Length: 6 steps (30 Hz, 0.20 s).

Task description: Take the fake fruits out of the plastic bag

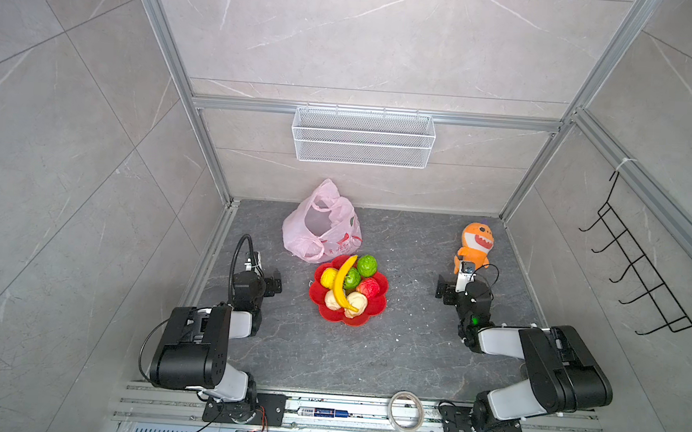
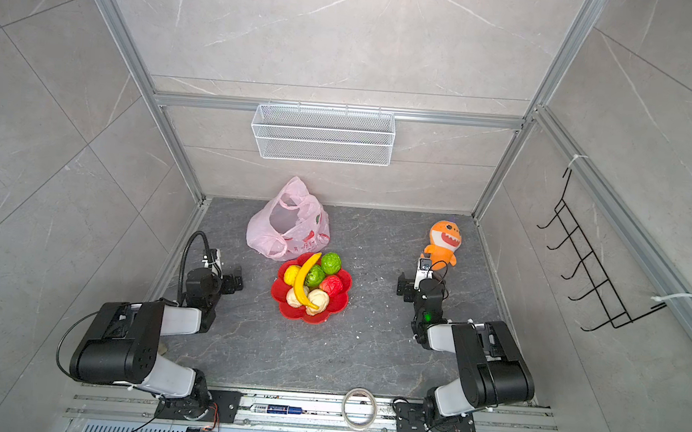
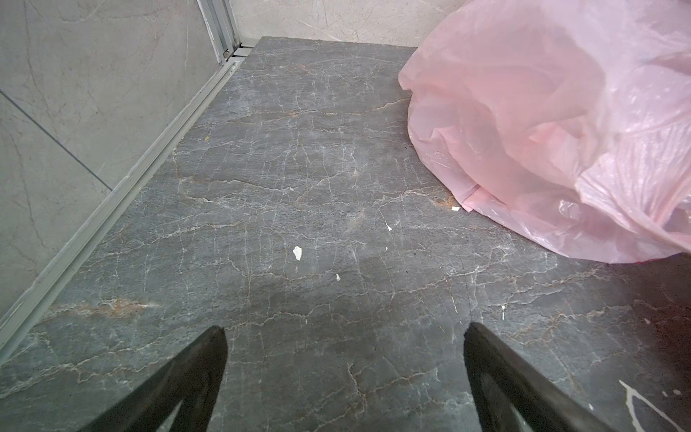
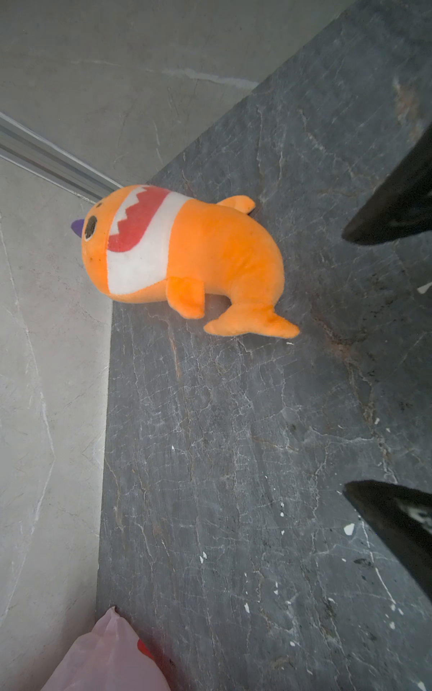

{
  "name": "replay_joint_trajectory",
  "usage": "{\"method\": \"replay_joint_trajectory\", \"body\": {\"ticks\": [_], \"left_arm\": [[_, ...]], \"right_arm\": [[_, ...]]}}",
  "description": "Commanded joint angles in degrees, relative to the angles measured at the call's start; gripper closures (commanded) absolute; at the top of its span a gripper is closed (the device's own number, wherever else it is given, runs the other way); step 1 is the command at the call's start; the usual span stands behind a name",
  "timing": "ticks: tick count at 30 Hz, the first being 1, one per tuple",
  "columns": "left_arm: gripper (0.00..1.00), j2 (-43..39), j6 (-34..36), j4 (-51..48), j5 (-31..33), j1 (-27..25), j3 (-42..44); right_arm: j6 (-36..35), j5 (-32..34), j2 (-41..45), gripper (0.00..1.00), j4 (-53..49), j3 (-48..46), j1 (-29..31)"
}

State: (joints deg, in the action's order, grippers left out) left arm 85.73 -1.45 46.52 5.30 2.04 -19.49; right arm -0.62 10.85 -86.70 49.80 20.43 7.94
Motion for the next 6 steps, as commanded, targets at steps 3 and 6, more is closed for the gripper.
{"method": "replay_joint_trajectory", "body": {"ticks": [3,6], "left_arm": [[0.00,0.22,1.19,1.80,-1.06,0.35,-1.23],[0.00,0.22,1.19,1.73,-1.14,0.35,-1.28]], "right_arm": [[1.04,-0.58,-0.44,0.01,0.81,0.11,-0.25],[0.99,-0.65,-0.41,0.01,0.83,0.03,-0.25]]}}
